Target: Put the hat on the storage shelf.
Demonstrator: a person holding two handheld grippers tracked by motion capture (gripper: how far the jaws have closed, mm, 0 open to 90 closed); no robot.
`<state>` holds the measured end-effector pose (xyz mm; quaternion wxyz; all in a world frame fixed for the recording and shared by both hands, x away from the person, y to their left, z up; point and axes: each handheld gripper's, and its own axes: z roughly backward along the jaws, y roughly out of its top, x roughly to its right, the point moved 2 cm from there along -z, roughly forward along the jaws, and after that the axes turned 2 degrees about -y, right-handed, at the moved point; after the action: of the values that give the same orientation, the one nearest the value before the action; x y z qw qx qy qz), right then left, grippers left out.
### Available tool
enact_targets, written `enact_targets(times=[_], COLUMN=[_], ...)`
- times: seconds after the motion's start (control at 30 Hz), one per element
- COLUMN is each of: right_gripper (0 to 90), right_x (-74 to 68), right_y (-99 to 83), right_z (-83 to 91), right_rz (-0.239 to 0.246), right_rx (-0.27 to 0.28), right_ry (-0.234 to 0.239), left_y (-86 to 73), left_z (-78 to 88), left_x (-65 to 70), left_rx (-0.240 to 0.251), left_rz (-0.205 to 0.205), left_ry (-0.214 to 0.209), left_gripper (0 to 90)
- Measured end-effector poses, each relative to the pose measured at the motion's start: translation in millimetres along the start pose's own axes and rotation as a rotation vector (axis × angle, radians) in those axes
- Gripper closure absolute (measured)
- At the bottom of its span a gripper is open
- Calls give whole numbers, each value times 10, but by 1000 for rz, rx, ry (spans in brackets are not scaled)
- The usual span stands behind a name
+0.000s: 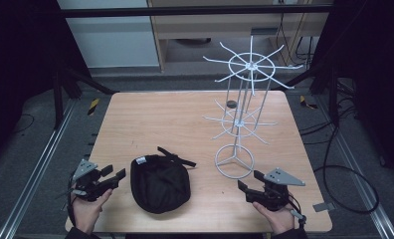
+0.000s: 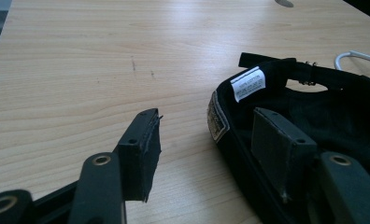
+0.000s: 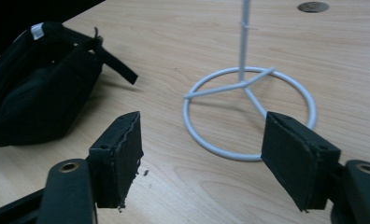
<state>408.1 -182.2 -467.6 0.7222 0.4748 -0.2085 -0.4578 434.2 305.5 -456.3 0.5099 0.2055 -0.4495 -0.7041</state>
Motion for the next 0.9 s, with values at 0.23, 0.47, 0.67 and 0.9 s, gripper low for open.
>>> enact_targets(times=[0.23,0.47,0.67,0.9], right_gripper=[344,390,404,410], right_x=[-220,-424,-643,-855], right_y=[82,171,234,272], right_z=[-71,-183,-317,-497], right_rz=[26,45,59,82], right_rx=[-3,-19,-31,-53], right_ry=[46,104,157,196], left_y=[-3,-18,-44,-86], left_z=[-24,-88,-183,-261], left_x=[82,142,166,194], left_rx=[-7,-33,-72,-108], left_rz=[-14,-26,-28,-48], left_ry=[-15,-23,-25,-27], left_gripper=[429,462,489,532])
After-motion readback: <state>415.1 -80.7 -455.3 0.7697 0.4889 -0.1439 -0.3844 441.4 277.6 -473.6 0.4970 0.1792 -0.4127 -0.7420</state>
